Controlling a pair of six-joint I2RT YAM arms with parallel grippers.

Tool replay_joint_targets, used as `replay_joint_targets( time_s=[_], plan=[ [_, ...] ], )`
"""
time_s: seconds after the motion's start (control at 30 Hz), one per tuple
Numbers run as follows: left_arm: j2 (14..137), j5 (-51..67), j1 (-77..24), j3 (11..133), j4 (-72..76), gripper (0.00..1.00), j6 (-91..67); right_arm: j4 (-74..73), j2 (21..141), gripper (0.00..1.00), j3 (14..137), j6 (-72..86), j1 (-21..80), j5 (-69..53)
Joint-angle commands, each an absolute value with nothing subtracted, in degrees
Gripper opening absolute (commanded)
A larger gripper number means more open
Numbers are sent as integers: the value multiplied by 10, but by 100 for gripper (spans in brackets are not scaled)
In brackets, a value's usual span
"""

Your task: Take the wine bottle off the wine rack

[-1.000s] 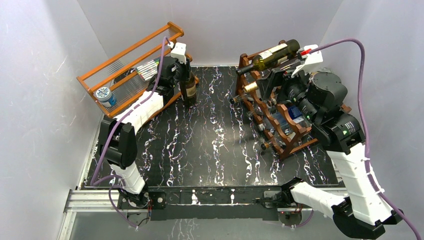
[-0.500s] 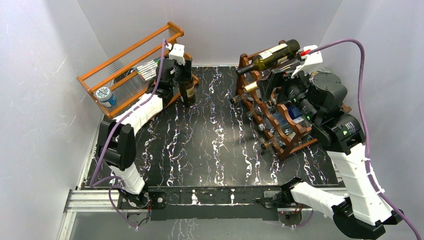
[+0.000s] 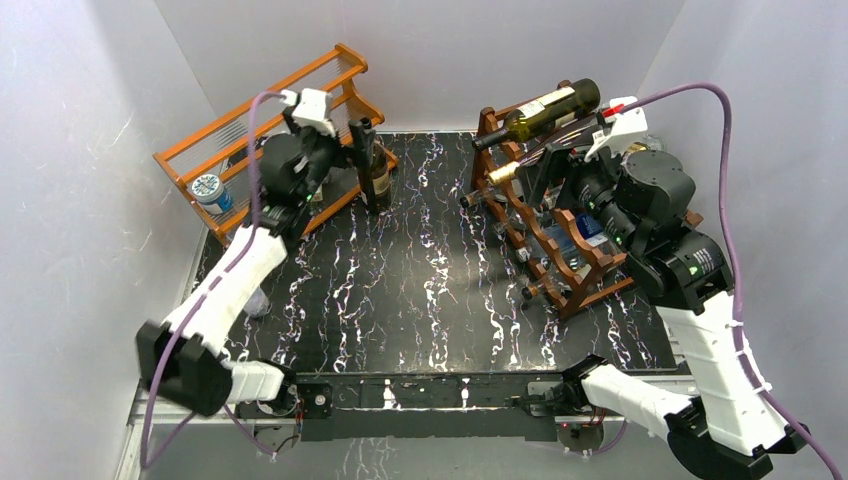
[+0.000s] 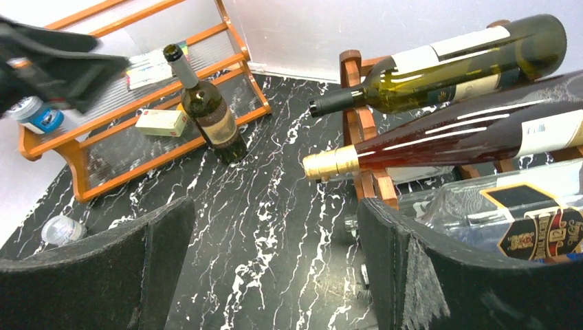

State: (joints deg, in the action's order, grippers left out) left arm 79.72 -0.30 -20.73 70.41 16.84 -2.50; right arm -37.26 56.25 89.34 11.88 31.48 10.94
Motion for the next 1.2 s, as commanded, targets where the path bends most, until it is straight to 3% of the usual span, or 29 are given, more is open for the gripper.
replay_joint_targets(
  time_s=[0.0,0.27,0.43,0.57,0.67,0.77,1.17],
  plan=[
    [670,62,-202,618,190,98,-73,-366,540,98,860,133,312,132],
    [621,113,-202,539,152,98,-69,-418,557,98,847,165,313,208],
    [594,126,-203,489,209,98,-98,-448,602,98,872,197,312,321],
    [588,111,-232,490,183,98,-74,-513,658,98,927,255,312,476],
    [579,90,-256,487,169,98,-54,-527,686,98,964,280,303,523],
    [572,81,-270,482,168,98,-42,-522,708,98,983,287,252,510],
    [572,69,-316,476,164,98,-22,-450,712,98,949,334,-29,259]
  ],
)
